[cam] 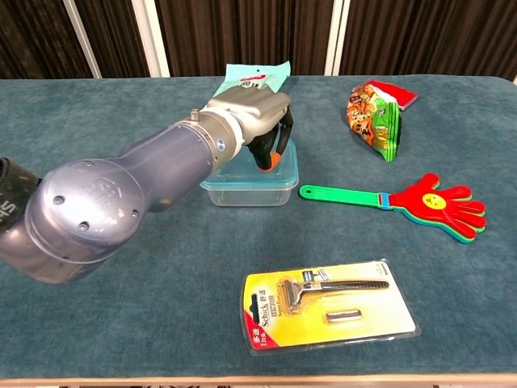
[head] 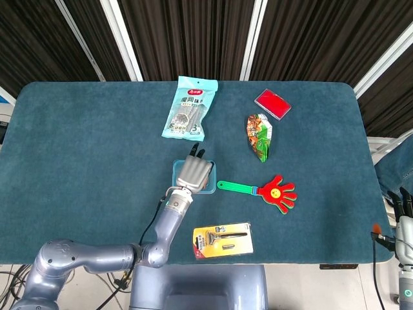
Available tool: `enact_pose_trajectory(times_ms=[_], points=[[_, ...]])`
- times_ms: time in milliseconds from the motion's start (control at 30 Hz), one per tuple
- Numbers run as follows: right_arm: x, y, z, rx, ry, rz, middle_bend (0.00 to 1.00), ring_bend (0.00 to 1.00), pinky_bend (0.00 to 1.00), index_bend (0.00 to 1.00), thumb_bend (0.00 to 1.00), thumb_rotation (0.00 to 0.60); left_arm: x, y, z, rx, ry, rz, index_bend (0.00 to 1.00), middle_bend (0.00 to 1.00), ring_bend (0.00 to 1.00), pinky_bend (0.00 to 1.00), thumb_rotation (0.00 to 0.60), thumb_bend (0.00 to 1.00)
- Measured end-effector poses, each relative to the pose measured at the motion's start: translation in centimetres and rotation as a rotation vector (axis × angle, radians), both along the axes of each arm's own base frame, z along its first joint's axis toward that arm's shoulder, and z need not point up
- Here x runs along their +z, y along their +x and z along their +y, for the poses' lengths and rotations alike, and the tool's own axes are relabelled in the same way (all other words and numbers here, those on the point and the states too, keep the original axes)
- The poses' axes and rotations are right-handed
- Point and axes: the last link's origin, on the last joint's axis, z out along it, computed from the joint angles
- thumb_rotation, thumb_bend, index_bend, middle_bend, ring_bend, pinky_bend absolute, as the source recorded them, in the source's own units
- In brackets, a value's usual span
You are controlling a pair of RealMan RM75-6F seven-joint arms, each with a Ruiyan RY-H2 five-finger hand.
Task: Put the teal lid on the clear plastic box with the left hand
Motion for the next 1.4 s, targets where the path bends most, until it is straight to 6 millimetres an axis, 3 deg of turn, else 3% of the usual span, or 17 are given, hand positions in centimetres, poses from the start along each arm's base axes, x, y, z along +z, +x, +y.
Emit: enact_pose_trajectory(times_ms=[633,1400], points=[[0.1,0.0,0.0,-0.001,-0.002,-0.002,0.03,0.03,0.00,0.14,0.41,0.600,-1.8,-0.4,0.2,0.005,-0.005,0.045,0.65,0.58,0.15,0.03,0.600,0.48],[0.1,0.1,0.0,0.001,-0.006,0.001,0.03,0.03,0.00,0.14,0.41,0.600,-2.6,-1.7,0.4,0.030,-0.019,0.051,0.65,0.58,0.15,0.03,0.600,0.48]])
